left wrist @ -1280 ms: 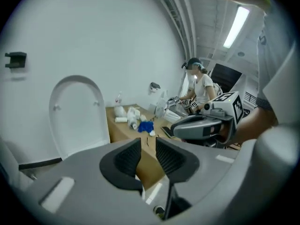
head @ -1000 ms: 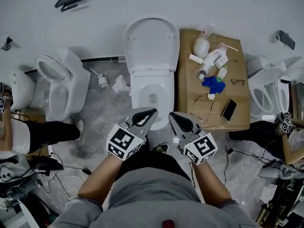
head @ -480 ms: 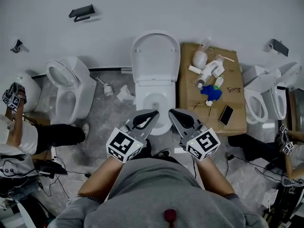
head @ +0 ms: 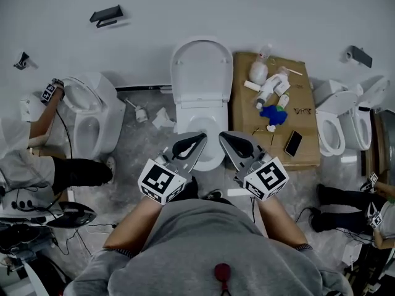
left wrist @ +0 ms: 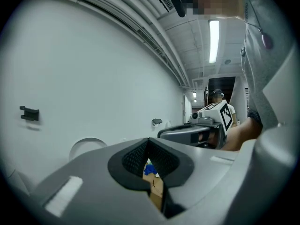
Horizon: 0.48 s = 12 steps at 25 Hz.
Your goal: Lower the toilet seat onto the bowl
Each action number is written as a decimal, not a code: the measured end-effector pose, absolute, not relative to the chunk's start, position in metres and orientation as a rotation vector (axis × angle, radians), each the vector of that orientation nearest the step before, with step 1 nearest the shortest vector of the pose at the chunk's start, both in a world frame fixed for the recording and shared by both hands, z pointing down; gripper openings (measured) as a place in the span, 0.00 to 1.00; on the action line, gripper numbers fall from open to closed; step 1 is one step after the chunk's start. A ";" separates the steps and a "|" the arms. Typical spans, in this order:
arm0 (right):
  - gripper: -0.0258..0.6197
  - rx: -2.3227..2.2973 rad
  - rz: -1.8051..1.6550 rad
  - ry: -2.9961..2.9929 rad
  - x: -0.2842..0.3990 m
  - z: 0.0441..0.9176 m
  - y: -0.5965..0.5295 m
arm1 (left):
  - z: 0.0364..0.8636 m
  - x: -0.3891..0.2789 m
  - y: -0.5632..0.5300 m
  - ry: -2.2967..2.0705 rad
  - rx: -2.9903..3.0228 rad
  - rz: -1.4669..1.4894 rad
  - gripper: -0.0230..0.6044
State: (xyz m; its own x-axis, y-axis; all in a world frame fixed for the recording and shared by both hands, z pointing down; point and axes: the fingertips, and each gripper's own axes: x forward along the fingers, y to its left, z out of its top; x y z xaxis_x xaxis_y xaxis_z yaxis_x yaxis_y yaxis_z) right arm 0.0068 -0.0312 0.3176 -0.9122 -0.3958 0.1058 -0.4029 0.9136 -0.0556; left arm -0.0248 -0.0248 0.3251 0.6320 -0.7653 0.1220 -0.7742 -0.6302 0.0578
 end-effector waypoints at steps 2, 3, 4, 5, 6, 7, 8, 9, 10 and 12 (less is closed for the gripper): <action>0.06 0.627 0.110 -2.984 0.006 0.316 -0.030 | 0.324 -0.027 -0.025 -1.302 2.744 0.127 0.05; 0.06 0.629 0.109 -2.985 0.006 0.315 -0.030 | 0.324 -0.027 -0.025 -1.301 2.743 0.128 0.05; 0.06 0.630 0.109 -2.985 0.006 0.314 -0.030 | 0.323 -0.027 -0.025 -1.301 2.743 0.130 0.05; 0.06 0.630 0.110 -2.984 0.005 0.314 -0.030 | 0.323 -0.028 -0.025 -1.301 2.742 0.131 0.05; 0.06 0.629 0.111 -2.984 0.005 0.314 -0.030 | 0.323 -0.028 -0.025 -1.301 2.741 0.132 0.05; 0.06 0.629 0.111 -2.983 0.005 0.314 -0.029 | 0.324 -0.028 -0.024 -1.302 2.741 0.133 0.05; 0.06 0.628 0.110 -2.984 0.005 0.314 -0.029 | 0.324 -0.028 -0.023 -1.303 2.742 0.134 0.05; 0.06 0.628 0.109 -2.984 0.005 0.315 -0.028 | 0.325 -0.028 -0.023 -1.301 2.743 0.137 0.05; 0.06 0.627 0.109 -2.983 0.004 0.315 -0.027 | 0.325 -0.028 -0.022 -1.298 2.743 0.141 0.05; 0.06 0.625 0.110 -2.981 0.005 0.316 -0.026 | 0.327 -0.027 -0.021 -1.289 2.745 0.147 0.05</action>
State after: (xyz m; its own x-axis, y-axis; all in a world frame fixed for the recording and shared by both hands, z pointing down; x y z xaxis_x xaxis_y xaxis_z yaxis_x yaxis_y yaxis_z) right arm 0.0047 -0.0264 0.3156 -0.9117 -0.3967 0.1068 -0.4035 0.9135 -0.0512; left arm -0.0273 -0.0213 0.3266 0.6356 -0.7606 0.1323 -0.7708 -0.6348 0.0541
